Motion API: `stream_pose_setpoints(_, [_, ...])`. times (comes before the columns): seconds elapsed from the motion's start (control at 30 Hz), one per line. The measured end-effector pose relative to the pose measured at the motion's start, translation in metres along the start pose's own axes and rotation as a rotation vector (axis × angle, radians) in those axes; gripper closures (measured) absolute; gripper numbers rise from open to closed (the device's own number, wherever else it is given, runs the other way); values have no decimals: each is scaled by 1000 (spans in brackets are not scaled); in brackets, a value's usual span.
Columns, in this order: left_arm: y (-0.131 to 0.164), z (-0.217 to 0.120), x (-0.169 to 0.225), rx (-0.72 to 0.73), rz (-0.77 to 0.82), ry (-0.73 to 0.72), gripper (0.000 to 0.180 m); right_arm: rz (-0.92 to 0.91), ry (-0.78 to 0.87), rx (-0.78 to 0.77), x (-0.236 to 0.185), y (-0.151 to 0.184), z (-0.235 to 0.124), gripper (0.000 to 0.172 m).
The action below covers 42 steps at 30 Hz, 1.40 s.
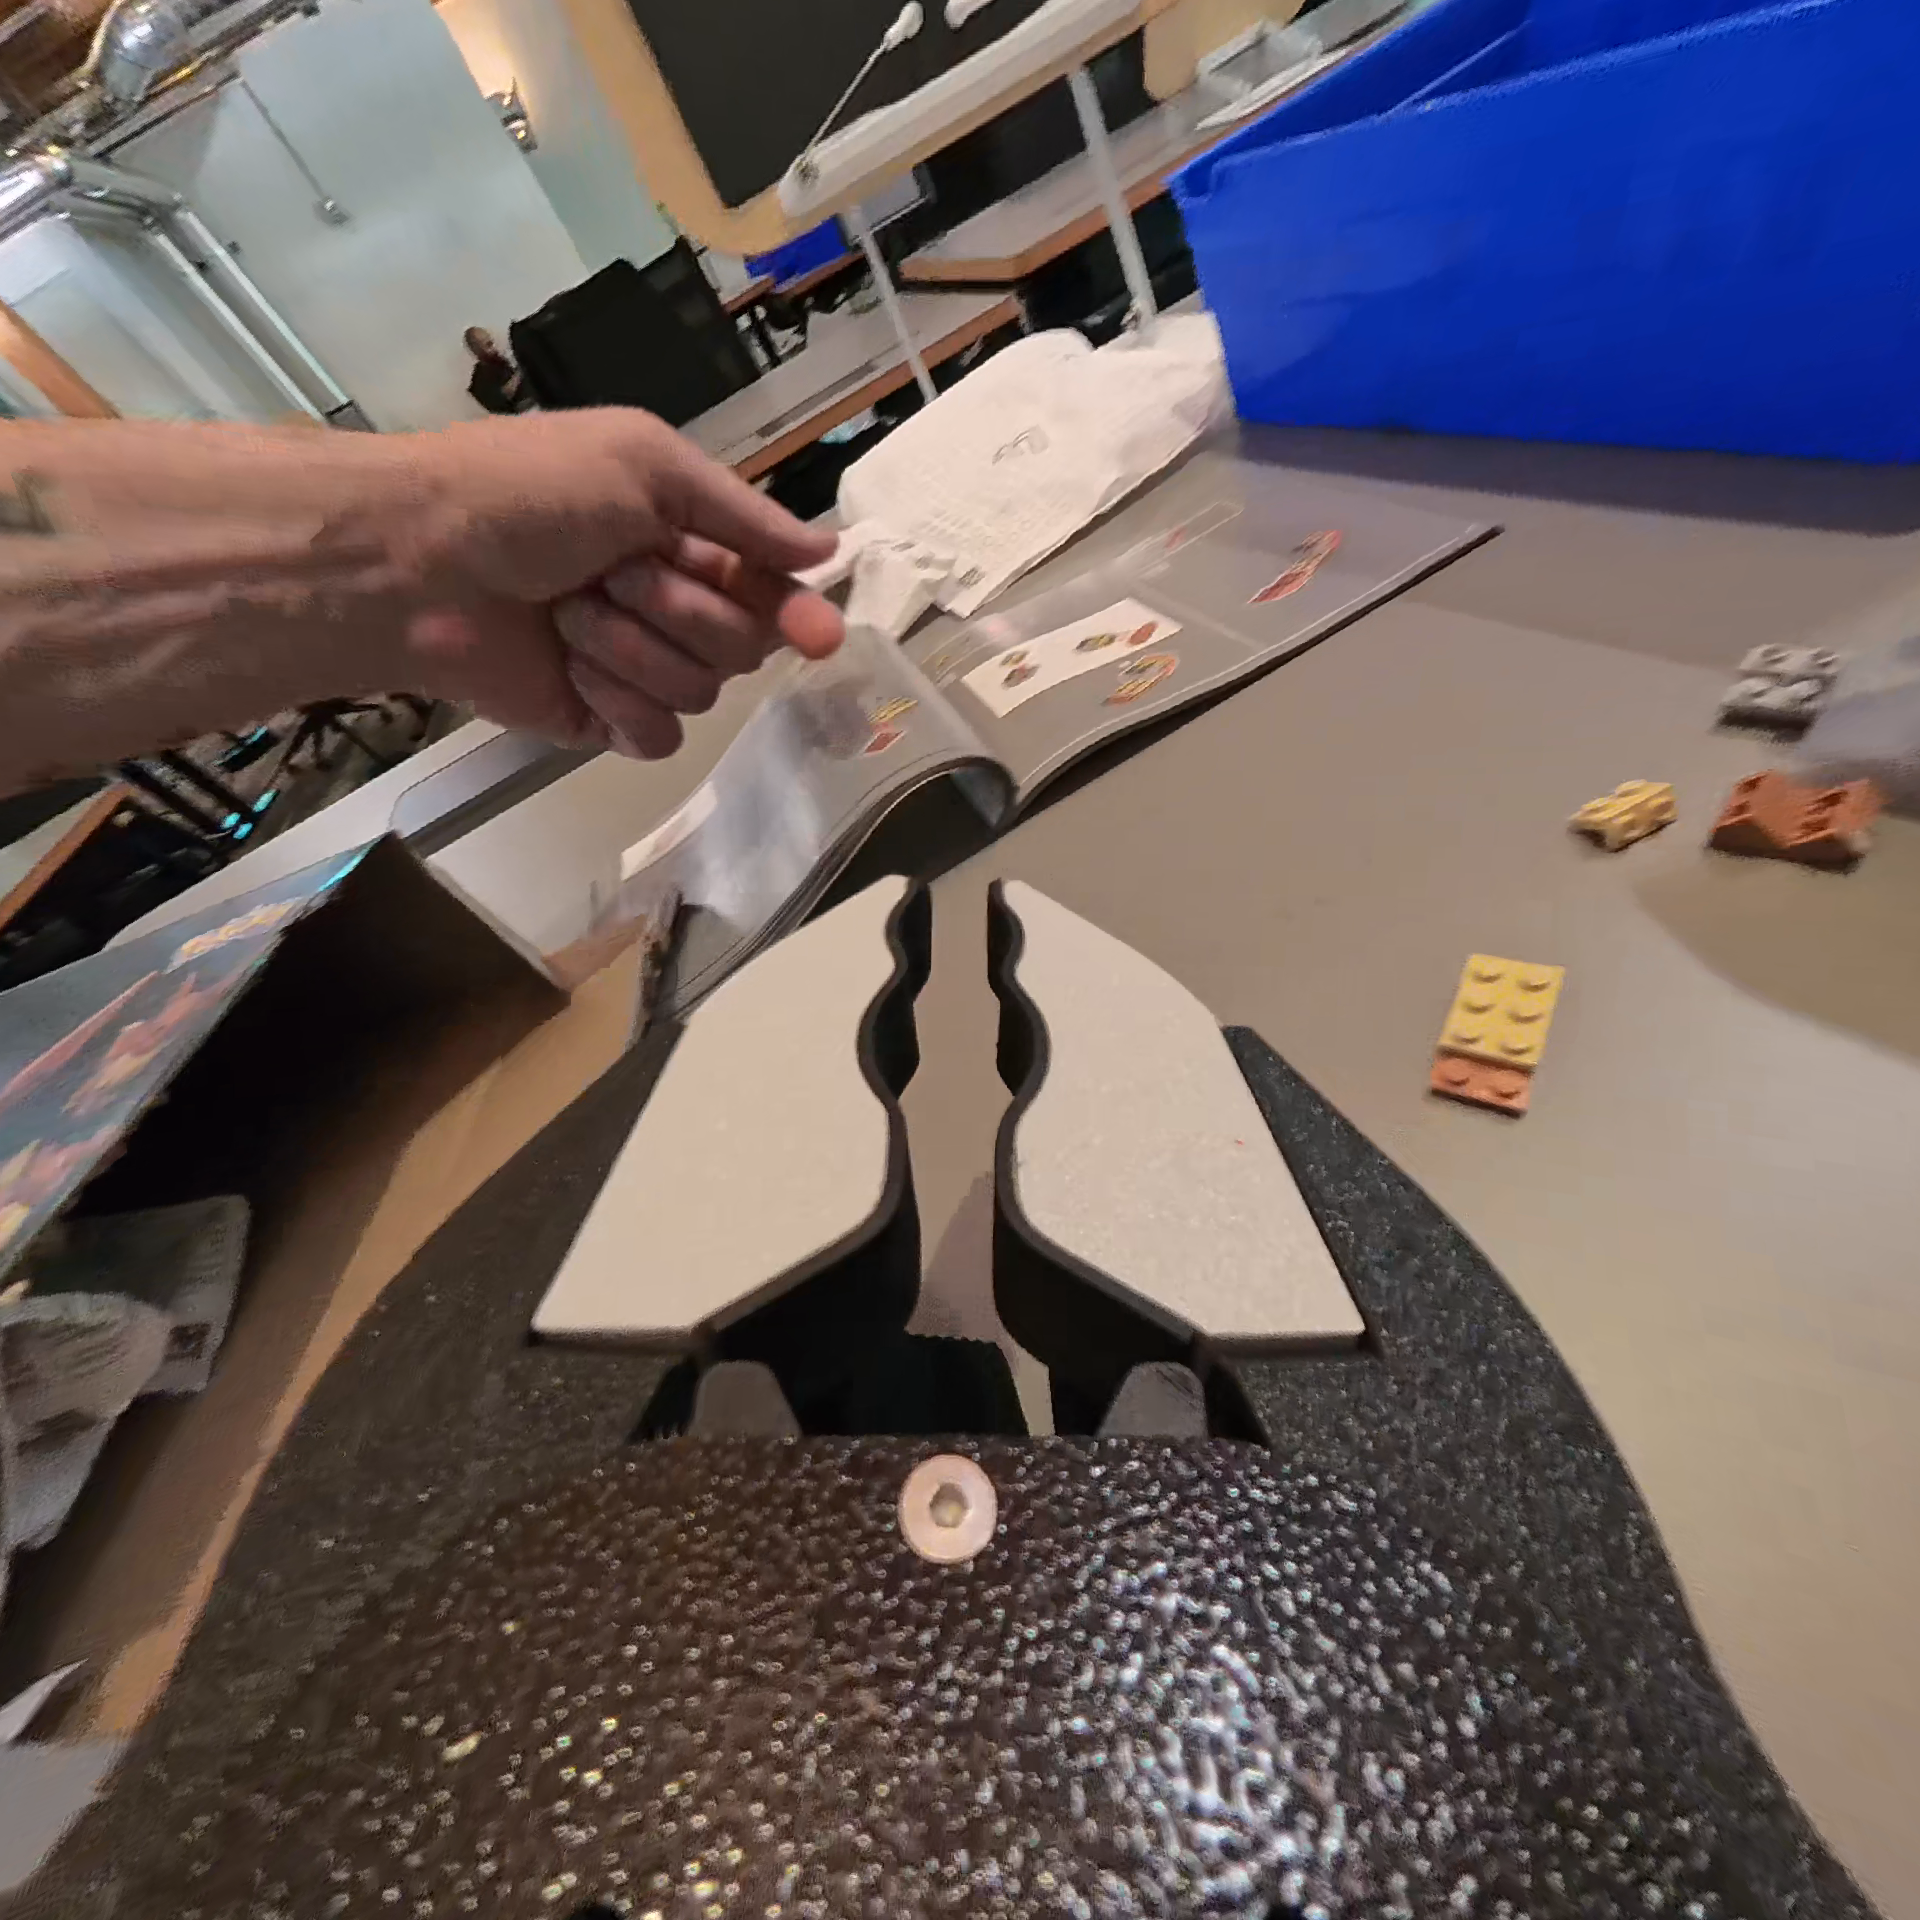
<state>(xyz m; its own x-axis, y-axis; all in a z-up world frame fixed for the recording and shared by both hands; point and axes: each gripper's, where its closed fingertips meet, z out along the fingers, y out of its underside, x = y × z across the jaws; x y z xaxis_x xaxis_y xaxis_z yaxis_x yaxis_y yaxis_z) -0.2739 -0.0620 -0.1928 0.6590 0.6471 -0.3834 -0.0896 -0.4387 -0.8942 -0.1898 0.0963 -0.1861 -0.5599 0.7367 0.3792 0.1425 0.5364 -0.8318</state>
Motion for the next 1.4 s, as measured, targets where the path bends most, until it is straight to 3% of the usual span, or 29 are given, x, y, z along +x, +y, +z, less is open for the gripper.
stream_pose_setpoints(0.37, [58,1,-51,-274,143,-151,171,3,-21,1,-5,3,5,164])
stream_pose_setpoints(0.77, [104,-4,-92,-534,44,-236,180,12,-10,-15,1,12,8,165])
stream_pose_setpoints(1.4, [127,-25,-129,-594,-34,-324,180,1,-13,-20,-1,14,8,165])
